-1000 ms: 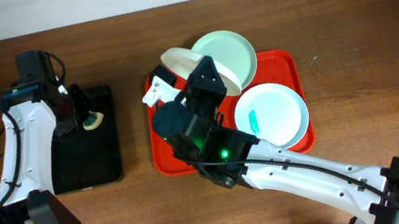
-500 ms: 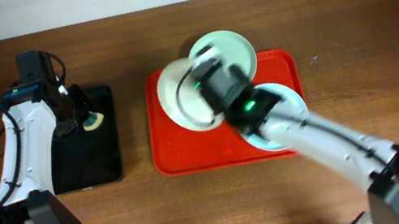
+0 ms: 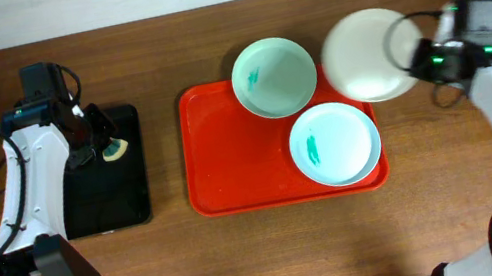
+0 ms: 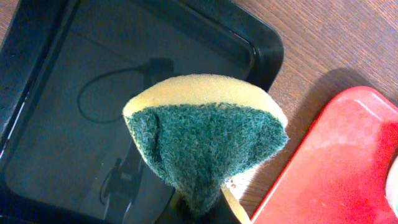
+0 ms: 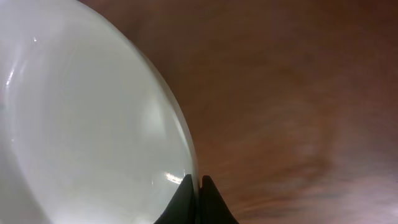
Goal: Clean dirty plates on tray and stack at the side
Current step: 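Lift the white plate with the right gripper and move it right, then place the white plate on the table right of the red tray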
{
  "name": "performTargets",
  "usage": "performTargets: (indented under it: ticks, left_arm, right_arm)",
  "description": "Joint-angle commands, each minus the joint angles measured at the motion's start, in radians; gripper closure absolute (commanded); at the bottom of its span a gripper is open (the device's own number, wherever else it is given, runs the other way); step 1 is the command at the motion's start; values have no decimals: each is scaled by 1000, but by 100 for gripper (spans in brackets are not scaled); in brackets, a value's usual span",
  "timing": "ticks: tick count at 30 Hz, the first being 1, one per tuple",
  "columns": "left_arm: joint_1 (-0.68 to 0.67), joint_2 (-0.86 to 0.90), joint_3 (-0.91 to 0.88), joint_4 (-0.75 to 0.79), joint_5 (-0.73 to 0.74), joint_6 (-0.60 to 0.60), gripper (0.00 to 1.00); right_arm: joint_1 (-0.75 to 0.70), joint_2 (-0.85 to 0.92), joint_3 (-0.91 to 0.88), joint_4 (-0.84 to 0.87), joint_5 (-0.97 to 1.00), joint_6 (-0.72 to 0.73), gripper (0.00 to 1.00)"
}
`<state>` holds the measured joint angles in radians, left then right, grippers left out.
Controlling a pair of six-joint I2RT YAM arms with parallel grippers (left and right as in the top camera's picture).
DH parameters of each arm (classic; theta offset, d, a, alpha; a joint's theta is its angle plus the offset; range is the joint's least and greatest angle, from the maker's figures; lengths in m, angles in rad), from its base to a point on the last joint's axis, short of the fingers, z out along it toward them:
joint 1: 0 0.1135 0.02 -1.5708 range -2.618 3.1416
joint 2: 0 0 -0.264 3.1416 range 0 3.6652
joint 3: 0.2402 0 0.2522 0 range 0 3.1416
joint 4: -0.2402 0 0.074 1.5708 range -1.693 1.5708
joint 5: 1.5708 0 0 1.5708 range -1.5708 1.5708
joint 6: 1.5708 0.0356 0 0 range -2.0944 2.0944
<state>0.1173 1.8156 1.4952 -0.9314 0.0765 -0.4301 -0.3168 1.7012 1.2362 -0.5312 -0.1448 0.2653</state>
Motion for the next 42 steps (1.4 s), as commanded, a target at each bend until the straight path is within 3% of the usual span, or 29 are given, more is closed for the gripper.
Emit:
performTargets:
  ticks: [1, 8, 10, 11, 13, 15, 21, 24, 28, 32, 37, 40, 42]
  left_arm:
    - [0, -13, -8, 10, 10, 16, 100]
    - [1, -13, -25, 33, 10, 16, 100]
    - [1, -13, -25, 34, 10, 16, 100]
    - [1, -13, -25, 35, 10, 16, 100]
    - [1, -13, -25, 36, 10, 16, 100]
    - [1, -13, -25, 37, 10, 16, 100]
    - [1, -13, -25, 37, 10, 16, 100]
    - [1, -13, -25, 39, 10, 16, 100]
    - [1, -13, -25, 39, 10, 16, 100]
    - [1, -13, -25, 39, 10, 16, 100]
    - [1, -13, -25, 39, 10, 16, 100]
    - [1, -13, -25, 39, 10, 16, 100]
    - [1, -13, -25, 39, 10, 16, 100]
  right_arm:
    - [-113, 74, -1, -19, -35, 13, 96]
    - [-179, 158, -3, -11, -36, 12, 95]
    - [-172, 158, -2, -8, -36, 12, 78]
    - [-167, 158, -2, -9, -36, 12, 59]
    - [-157, 153, 3, -13, -39, 13, 36]
    - [-150, 138, 18, -29, -40, 13, 29]
    - [-55, 24, 113, -31, -87, -36, 22]
    - [50, 11, 116, 32, -159, -82, 1]
    - [242, 60, 115, 103, -146, -82, 1]
    - [362, 139, 114, 121, 14, -2, 2]
    - [441, 271, 114, 183, 22, 24, 25]
    - [467, 327, 114, 211, 22, 25, 30]
    - [480, 357, 114, 230, 22, 25, 41]
